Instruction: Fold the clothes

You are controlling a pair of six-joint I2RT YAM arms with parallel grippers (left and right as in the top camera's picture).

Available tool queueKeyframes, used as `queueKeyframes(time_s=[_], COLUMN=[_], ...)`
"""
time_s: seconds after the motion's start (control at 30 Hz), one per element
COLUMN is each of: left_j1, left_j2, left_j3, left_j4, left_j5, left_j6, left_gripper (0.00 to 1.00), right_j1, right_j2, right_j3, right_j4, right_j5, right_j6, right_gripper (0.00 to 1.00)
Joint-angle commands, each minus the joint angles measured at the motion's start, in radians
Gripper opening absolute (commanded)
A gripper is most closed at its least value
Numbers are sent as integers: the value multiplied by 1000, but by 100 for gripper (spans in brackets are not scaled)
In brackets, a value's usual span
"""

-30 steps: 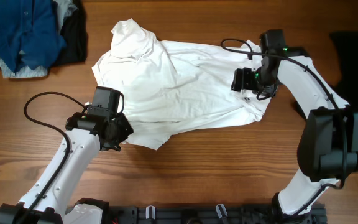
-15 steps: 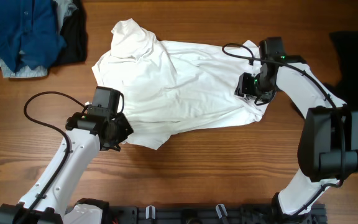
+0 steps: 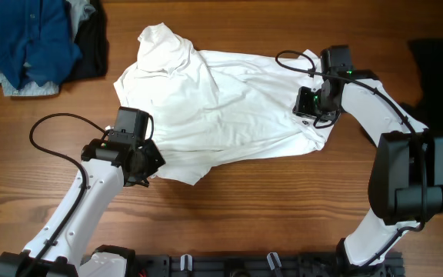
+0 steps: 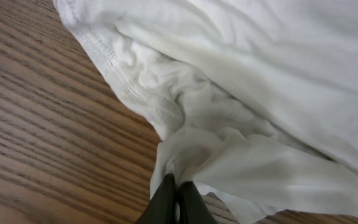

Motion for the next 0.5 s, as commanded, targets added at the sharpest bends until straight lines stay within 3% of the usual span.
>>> queueKeyframes(time_s=[0.0, 0.27, 0.47], left_j1=[8, 8, 8], left_j2=[-7, -7, -7], left_j3=[11, 11, 11], left_j4=[2, -2, -2], left_j5=[-18, -26, -26], left_j6=[13, 16, 16], left_gripper=[4, 4, 4], right_j1=[22, 41, 41], right_j2=[-14, -13, -1], right_j3=[-6, -8, -10], right_j4=[26, 41, 32], right_j5=[-2, 2, 47], right_j6=[24, 28, 54], right_gripper=[34, 24, 23])
